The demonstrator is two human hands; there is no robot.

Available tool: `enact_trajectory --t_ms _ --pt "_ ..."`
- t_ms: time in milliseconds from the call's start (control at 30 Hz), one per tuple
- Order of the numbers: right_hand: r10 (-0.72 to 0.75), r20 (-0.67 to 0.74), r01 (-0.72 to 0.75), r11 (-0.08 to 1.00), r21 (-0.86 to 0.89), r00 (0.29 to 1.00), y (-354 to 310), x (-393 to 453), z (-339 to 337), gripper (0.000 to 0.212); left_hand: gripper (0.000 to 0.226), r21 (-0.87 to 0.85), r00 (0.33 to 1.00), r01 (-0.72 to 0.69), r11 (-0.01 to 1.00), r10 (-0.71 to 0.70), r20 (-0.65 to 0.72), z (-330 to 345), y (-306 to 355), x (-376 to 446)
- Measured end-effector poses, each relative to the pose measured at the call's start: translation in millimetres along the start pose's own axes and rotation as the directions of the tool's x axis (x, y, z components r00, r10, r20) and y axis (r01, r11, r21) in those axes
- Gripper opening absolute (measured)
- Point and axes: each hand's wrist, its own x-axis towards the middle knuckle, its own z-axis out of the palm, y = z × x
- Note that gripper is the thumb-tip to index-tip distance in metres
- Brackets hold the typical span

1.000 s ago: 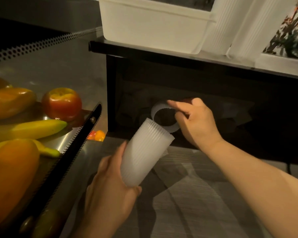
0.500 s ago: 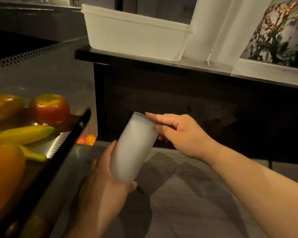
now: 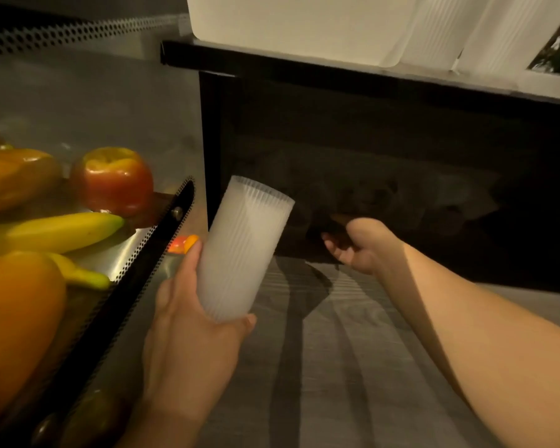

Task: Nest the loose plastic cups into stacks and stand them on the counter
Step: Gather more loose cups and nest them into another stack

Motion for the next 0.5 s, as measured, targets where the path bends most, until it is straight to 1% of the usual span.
enact_trajectory --t_ms 67,100,133,233,333,400,500 --pt "-0.005 0.049 -0.005 0.976 0.216 0.999 -6.0 1.0 6.7 0.007 0.119 -0.015 1.000 0.001 1.000 -0.001 -0.008 1.0 -0.7 0.5" --pt "-0.020 0.077 -0.002 0.962 0.272 0.997 -8.8 1.8 10.7 0.007 0.120 -0.025 1.000 0.009 1.000 -0.009 -0.007 1.4 -0.5 -0.2" --pt "-0.031 0.095 0.002 0.956 0.295 0.995 -11.1 2.9 13.9 0.004 0.121 -0.026 1.000 0.012 1.000 -0.012 -0.005 1.9 -0.2 -1.1" --pt "-0.056 0.143 0.003 0.937 0.350 0.988 -16.1 6.3 21.3 0.012 0.121 -0.014 1.000 0.003 1.000 -0.003 0.005 3.0 -0.3 -2.0" --pt "-0.087 0.177 0.011 0.922 0.387 0.980 -18.4 5.5 20.4 0.011 0.120 0.014 1.000 0.005 1.000 -0.005 0.022 1.3 -1.9 -1.9" --pt "-0.090 0.160 0.021 0.921 0.390 0.983 -17.0 5.4 14.0 0.015 0.120 0.034 0.999 0.005 0.999 -0.006 0.040 -0.2 -3.4 -2.0" --pt "-0.069 0.080 0.031 0.914 0.405 0.994 -17.6 4.5 -4.2 0.022 0.120 0.064 0.998 -0.003 0.998 -0.001 0.068 0.3 -2.6 -2.9"
